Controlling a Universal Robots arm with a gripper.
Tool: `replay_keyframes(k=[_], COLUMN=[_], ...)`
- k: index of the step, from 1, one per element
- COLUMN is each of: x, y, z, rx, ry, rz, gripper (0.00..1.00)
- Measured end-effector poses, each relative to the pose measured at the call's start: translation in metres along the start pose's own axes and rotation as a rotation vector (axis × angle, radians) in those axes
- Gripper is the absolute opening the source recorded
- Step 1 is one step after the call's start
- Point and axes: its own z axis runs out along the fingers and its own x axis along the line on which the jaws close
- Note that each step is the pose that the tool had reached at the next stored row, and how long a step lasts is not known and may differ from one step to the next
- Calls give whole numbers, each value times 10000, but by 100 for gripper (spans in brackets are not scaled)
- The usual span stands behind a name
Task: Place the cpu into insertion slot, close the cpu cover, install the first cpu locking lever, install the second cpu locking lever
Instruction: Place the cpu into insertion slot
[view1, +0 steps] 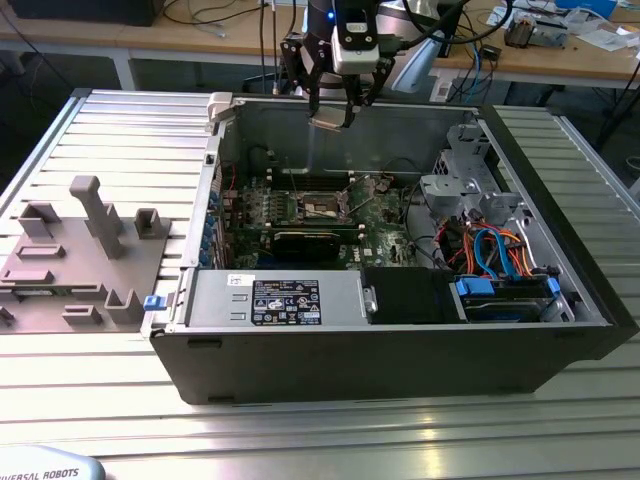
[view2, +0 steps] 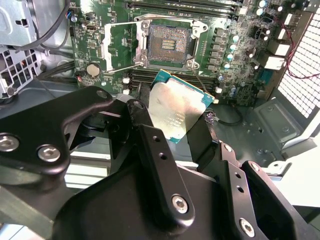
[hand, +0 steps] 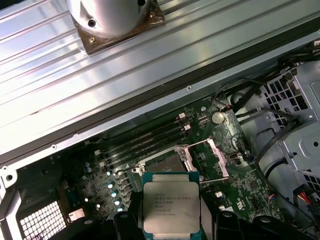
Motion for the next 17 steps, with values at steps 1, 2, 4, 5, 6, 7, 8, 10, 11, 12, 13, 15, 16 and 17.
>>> replay_keyframes(k=[1, 2, 4, 5, 6, 7, 8, 10, 11, 12, 13, 15, 16, 17], x=[0, 0, 0, 0, 0, 0, 0, 0, 0, 0, 0, 0, 0, 0], y=[0, 0, 0, 0, 0, 0, 0, 0, 0, 0, 0, 0, 0, 0], z=[0, 0, 0, 0, 0, 0, 0, 0, 0, 0, 0, 0, 0, 0], rx=[0, -1, 0, 0, -1, -1, -1, -1, -1, -2, -2, -2, -2, -2], ry=[-1, -2, -3, -4, -5, -6, -7, -8, -9, -9, -11, -12, -13, -13], rz=[16, 25, 41, 48, 54, 67, 78, 92, 98, 104, 120, 136, 145, 152], gripper=[54, 54, 54, 54, 54, 54, 54, 54, 54, 54, 54, 54, 54, 54])
